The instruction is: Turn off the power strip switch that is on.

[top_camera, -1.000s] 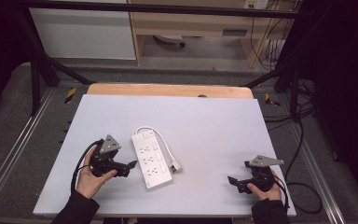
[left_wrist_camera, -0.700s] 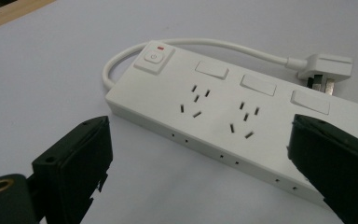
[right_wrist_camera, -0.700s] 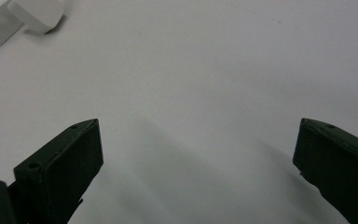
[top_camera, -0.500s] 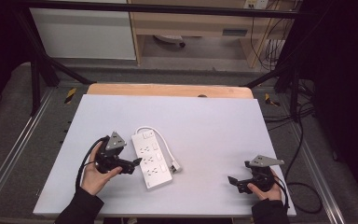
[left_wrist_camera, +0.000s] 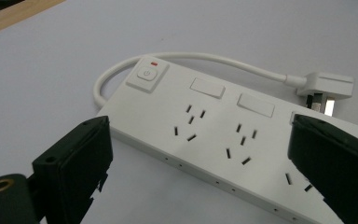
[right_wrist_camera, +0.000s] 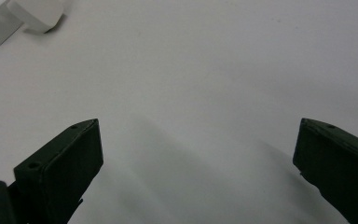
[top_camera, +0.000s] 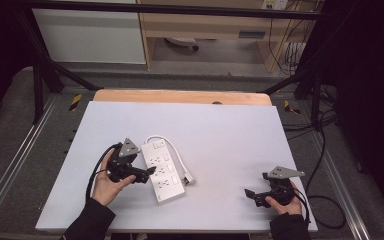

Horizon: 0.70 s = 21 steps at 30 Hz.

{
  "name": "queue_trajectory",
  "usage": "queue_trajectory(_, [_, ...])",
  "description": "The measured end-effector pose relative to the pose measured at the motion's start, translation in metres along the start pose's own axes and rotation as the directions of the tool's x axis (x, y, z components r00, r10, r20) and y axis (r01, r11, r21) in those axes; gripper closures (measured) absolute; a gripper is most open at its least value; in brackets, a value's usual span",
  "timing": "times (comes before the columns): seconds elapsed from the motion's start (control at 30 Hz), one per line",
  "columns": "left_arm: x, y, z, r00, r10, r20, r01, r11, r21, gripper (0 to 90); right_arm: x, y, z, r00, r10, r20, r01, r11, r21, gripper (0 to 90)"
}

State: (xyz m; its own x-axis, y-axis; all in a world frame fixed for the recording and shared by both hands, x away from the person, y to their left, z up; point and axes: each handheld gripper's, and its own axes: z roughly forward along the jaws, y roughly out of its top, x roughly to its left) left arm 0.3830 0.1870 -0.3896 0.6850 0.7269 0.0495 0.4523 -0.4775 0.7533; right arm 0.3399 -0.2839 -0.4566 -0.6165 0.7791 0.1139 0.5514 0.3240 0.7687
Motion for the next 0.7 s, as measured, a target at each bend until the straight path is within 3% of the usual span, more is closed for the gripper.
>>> queue_trajectory(0.7, [-0.003,0.011,0.013,1.0000,0.000,-0.001,0.000,1.0000,0.003,6.8,0.000,0.000,0.000,1.0000,-0.003,-0.001,0.003,1.000,0.003,1.9])
